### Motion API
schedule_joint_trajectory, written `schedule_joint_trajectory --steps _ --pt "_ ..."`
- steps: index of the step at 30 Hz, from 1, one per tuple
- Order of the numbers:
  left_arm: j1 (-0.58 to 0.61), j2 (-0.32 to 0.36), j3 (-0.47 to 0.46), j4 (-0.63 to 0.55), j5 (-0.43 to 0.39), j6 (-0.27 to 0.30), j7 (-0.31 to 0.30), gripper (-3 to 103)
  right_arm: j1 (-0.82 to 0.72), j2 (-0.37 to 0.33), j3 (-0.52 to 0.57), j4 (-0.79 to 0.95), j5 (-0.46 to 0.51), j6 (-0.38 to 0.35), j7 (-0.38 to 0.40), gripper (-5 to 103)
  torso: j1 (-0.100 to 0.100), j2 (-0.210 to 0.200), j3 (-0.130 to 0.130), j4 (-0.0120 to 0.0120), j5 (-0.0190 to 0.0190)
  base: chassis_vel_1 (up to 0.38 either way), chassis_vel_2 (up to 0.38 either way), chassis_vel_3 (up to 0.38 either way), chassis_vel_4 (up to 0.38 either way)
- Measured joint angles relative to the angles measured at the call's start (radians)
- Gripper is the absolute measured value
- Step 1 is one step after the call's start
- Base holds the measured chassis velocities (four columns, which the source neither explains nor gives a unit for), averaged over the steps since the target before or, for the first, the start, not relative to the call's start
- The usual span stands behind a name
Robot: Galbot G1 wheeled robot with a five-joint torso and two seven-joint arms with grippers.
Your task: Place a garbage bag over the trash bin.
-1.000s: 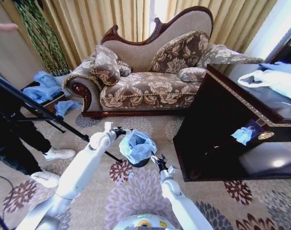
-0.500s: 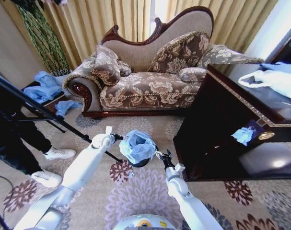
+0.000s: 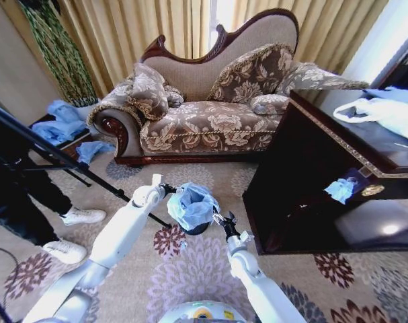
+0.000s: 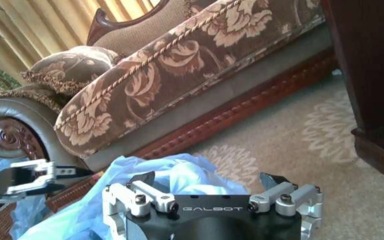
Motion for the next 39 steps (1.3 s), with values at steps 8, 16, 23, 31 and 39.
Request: schedule_joint_trajectory --steps 8,16,23,31,39 --pt "-0.015 -0.033 0.026 0.026 -0.002 -0.001 0.002 100 0.007 -0.002 -0.005 -0.008 0.0 0.002 0.0 100 0.0 0.0 0.0 0.0001 -0.0001 0.0 0.0 0.0 0.0" --pt "-0.029 -0.043 0.042 0.067 0.001 -0.001 -0.004 91 -0.006 -0.005 0.01 -0.009 -0.005 0.009 0.0 100 0.0 0.0 0.0 0.0001 0.0 0.0 0.0 0.0 0.0" --pt "-0.027 -0.041 0.043 0.074 0.005 -0.001 -0.003 75 -0.004 -0.004 0.007 -0.013 -0.005 0.01 0.003 100 0.0 0.0 0.0 0.0001 0.0 0.0 0.0 0.0 0.0" --pt "-0.022 -0.041 0.036 0.084 0.008 -0.001 0.004 51 0.0 -0.008 0.003 -0.021 -0.007 0.012 0.009 100 0.0 0.0 0.0 -0.0001 -0.0001 0.0 0.0 0.0 0.0" --pt "-0.003 -0.012 0.015 0.047 0.007 -0.001 0.004 30 0.002 0.002 0.001 -0.033 -0.019 0.013 0.009 100 0.0 0.0 0.0 0.0001 -0.0001 0.0 0.0 0.0 0.0"
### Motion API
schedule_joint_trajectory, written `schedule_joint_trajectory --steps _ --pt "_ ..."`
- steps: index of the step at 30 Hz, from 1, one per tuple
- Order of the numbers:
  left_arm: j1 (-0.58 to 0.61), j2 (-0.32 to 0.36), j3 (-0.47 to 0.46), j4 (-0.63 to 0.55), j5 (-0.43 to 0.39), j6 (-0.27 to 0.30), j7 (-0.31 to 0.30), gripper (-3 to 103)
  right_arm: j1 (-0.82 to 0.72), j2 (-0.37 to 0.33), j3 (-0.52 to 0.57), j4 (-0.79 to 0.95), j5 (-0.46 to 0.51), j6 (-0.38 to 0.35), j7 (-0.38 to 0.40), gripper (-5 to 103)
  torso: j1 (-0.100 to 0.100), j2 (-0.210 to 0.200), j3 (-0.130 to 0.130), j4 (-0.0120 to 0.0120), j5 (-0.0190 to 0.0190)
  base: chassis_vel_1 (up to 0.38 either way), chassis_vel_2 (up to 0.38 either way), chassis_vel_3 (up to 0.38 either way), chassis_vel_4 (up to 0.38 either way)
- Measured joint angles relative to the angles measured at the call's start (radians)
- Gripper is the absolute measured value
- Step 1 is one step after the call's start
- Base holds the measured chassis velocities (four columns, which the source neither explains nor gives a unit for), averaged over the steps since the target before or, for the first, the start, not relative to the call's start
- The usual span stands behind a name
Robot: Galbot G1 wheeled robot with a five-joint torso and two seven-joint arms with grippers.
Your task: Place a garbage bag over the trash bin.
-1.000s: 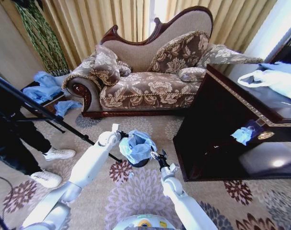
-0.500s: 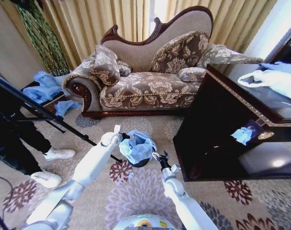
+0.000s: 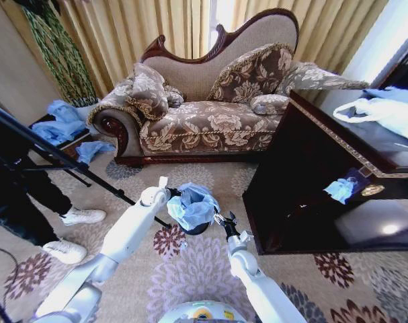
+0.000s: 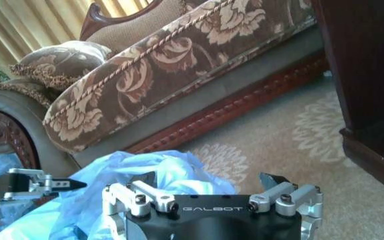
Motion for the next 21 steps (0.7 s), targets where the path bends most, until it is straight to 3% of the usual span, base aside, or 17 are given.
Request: schedule_joint_trajectory --steps 11,21 --pt "0.022 0.011 -0.022 0.009 -0.001 0.0 0.0 2 -0.002 0.002 -0.004 -0.006 -0.009 0.004 0.003 100 0.0 0.0 0.0 0.0 -0.0001 0.0 0.0 0.0 0.0" --pt "0.023 -0.005 -0.032 0.049 0.011 -0.027 -0.003 0 -0.013 -0.013 -0.003 0.012 -0.014 0.006 0.013 100 0.0 0.0 0.0 -0.0002 0.0 0.0 0.0 0.0 0.0"
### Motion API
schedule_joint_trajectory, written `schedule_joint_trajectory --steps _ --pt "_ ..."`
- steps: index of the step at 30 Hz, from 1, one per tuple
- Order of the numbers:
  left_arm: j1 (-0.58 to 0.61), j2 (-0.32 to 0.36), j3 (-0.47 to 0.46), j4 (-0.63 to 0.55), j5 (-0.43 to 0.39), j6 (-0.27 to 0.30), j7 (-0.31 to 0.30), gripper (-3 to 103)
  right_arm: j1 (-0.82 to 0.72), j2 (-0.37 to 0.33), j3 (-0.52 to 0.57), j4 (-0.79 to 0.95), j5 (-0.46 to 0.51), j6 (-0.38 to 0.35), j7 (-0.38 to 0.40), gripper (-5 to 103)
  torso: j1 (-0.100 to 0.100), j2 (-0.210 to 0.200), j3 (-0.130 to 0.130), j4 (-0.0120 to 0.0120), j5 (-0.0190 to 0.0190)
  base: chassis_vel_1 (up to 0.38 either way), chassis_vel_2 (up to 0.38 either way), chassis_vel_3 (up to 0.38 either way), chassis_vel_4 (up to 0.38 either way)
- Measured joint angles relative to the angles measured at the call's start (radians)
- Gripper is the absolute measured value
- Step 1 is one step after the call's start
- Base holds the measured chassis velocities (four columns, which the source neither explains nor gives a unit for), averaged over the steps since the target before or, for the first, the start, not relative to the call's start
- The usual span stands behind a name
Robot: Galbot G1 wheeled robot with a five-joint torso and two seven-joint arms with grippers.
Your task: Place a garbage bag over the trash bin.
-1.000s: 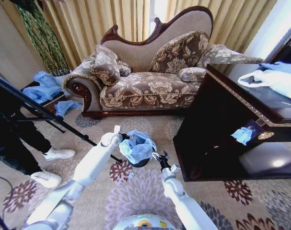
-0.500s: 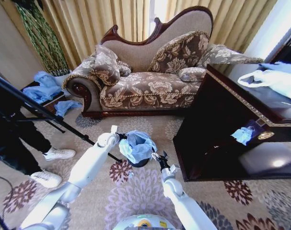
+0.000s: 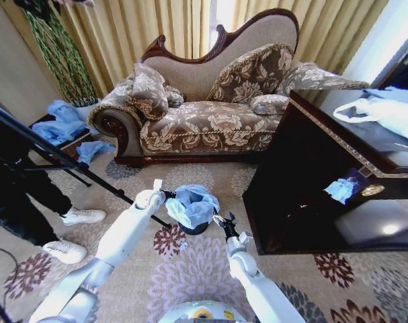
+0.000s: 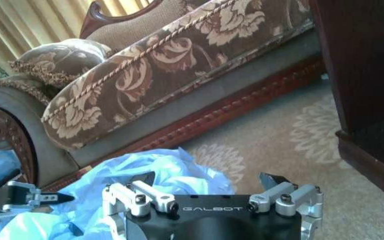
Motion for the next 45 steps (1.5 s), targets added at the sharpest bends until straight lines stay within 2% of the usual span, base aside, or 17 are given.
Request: schedule_joint_trajectory --steps 7,11,17,28,39,45 --pt "0.008 0.025 -0.015 0.01 0.005 -0.011 0.0 0 -0.001 0.006 -0.002 -0.006 -0.003 0.0 -0.001 100 0.0 0.0 0.0 0.0003 0.0 0.0 0.0 0.0 0.0" --pt "0.009 0.026 -0.018 0.059 0.022 -0.035 0.011 0 0.0 0.011 -0.007 -0.008 -0.007 0.001 -0.002 100 0.0 0.0 0.0 0.0003 0.0 0.0 0.0 0.0 0.0" --pt "0.006 -0.008 -0.012 0.155 0.044 -0.092 0.03 0 -0.006 0.003 -0.014 0.0 -0.011 0.002 0.0 100 0.0 0.0 0.0 0.0002 -0.0001 0.0 0.0 0.0 0.0" --pt "-0.012 -0.07 0.007 0.312 0.111 -0.252 0.093 0 -0.005 0.004 -0.02 0.01 -0.017 0.005 0.004 100 0.0 0.0 0.0 0.0003 0.0 0.0 0.0 0.0 0.0" --pt "-0.023 -0.112 0.012 0.398 0.148 -0.332 0.124 0 -0.003 0.005 -0.033 0.022 -0.022 0.008 0.01 100 0.0 0.0 0.0 0.0001 0.0001 0.0 0.0 0.0 0.0" --pt "-0.016 -0.118 0.011 0.38 0.159 -0.341 0.125 0 -0.001 0.003 -0.039 0.031 -0.025 0.008 0.018 100 0.0 0.0 0.0 0.0002 -0.0001 0.0 0.0 0.0 0.0"
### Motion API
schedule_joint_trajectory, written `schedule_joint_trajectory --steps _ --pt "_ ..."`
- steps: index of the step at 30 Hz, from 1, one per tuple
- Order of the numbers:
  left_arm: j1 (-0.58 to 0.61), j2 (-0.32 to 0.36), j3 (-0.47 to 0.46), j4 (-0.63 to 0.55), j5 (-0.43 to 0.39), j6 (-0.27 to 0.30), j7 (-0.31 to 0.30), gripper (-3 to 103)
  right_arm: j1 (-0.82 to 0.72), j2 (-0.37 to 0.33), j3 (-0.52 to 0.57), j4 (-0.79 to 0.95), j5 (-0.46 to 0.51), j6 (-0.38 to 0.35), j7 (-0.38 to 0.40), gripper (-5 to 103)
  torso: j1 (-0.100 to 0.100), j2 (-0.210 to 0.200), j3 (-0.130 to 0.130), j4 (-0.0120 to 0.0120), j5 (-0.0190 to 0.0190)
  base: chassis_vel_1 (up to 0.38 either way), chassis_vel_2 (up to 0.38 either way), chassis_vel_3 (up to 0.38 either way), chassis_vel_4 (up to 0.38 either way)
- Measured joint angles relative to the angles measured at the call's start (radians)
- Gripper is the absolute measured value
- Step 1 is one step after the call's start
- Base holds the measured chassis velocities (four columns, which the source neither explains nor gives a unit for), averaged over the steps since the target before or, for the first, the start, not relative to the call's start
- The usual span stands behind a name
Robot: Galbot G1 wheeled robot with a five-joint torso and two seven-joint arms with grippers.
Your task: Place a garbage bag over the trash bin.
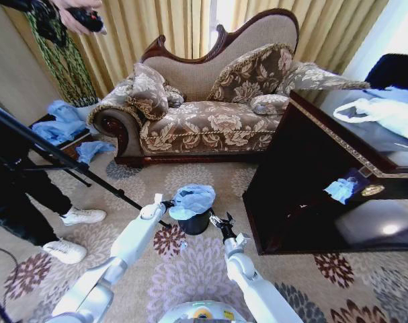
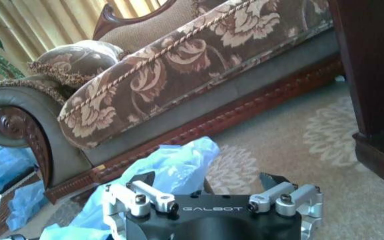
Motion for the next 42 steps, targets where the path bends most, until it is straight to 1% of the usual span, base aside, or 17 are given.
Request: schedule_joint_trajectory --steps 3,5,7,8,12,14,15,16,17,20,21,25,29,32,34,38,42 --pt "0.02 0.015 -0.006 -0.056 -0.002 -0.02 -0.003 16 0.0 0.001 0.0 0.001 -0.007 0.0 0.001 100 0.0 0.0 0.0 0.0001 0.0 0.0 0.0 0.0 0.0" --pt "0.028 0.021 -0.009 -0.078 -0.003 -0.022 -0.003 16 -0.001 0.001 0.0 0.001 -0.01 0.001 0.001 100 0.0 0.0 0.0 0.0 0.0 0.0 0.0 0.0 0.0" --pt "0.05 0.038 -0.02 -0.136 -0.003 -0.019 -0.007 26 -0.002 0.002 -0.001 0.003 -0.015 0.001 0.001 100 0.0 0.0 0.0 0.0 0.0002 0.0 0.0 0.0 0.0" --pt "0.05 0.038 -0.02 -0.136 -0.003 -0.019 -0.007 26 -0.002 0.002 -0.001 0.003 -0.015 0.001 0.001 100 0.0 0.0 0.0 0.0 0.0002 0.0 0.0 0.0 0.0" --pt "0.113 0.075 -0.045 -0.262 -0.004 0.003 -0.023 48 -0.001 -0.004 -0.009 0.031 -0.03 0.002 0.014 100 0.0 0.0 0.0 0.0003 0.0003 0.0 0.0 0.0 0.0" --pt "0.127 0.083 -0.048 -0.283 -0.006 0.007 -0.023 48 0.0 -0.008 -0.013 0.043 -0.032 0.002 0.02 100 0.0 0.0 0.0 0.0003 0.0003 0.0 0.0 0.0 0.0" --pt "0.141 0.089 -0.052 -0.3 -0.008 0.01 -0.024 54 0.003 -0.012 -0.017 0.054 -0.033 0.002 0.028 100 0.0 0.0 0.0 0.0004 0.0 0.0 0.0 0.0 0.0" --pt "0.149 0.092 -0.054 -0.307 -0.01 0.01 -0.025 59 0.006 -0.014 -0.02 0.062 -0.033 0.002 0.033 100 0.0 0.0 0.0 0.0004 0.0 0.0 0.0 0.0 0.0" --pt "0.149 0.092 -0.054 -0.307 -0.01 0.01 -0.025 59 0.006 -0.014 -0.02 0.062 -0.033 0.002 0.033 100 0.0 0.0 0.0 0.0004 0.0 0.0 0.0 0.0 0.0" --pt "0.175 0.094 -0.064 -0.307 -0.004 -0.009 -0.027 76 0.01 -0.022 -0.019 0.08 -0.031 -0.001 0.039 100 0.0 0.0 0.0 -0.0001 0.0 0.0 0.0 0.0 0.0" --pt "0.175 0.094 -0.064 -0.307 -0.004 -0.009 -0.027 76 0.01 -0.022 -0.019 0.08 -0.031 -0.001 0.039 100 0.0 0.0 0.0 -0.0001 0.0 0.0 0.0 0.0 0.0" --pt "0.202 0.095 -0.067 -0.293 0.001 -0.047 -0.018 96 -0.007 -0.029 0.002 0.089 -0.03 -0.001 0.033 100 0.0 0.0 0.0 0.0001 0.0001 0.0 0.0 0.0 0.0" --pt "0.21 0.093 -0.066 -0.272 0.012 -0.083 -0.003 98 -0.016 -0.034 0.013 0.096 -0.03 -0.001 0.03 100 0.0 0.0 0.0 -0.0002 0.0001 0.0 0.0 0.0 0.0" --pt "0.222 0.092 -0.066 -0.248 0.033 -0.155 0.026 100 -0.017 -0.042 0.023 0.101 -0.025 -0.002 0.026 100 0.0 0.0 0.0 0.0003 0.0001 0.0 0.0 0.0 0.0" --pt "0.223 0.091 -0.066 -0.246 0.034 -0.172 0.034 100 -0.018 -0.044 0.026 0.103 -0.024 -0.002 0.026 100 0.0 0.0 0.0 0.0003 0.0002 0.0 0.0 0.0 0.0" --pt "0.238 0.086 -0.074 -0.26 0.035 -0.234 0.048 100 -0.031 -0.046 0.042 0.109 -0.025 -0.002 0.021 100 0.0 0.0 0.0 -0.0002 0.0 0.0 0.0 0.0 0.0" --pt "0.25 0.086 -0.084 -0.299 0.035 -0.252 0.047 100 -0.044 -0.044 0.053 0.112 -0.027 -0.002 0.017 100 0.0 0.0 0.0 0.0003 0.0002 0.0 0.0 0.0 0.0"
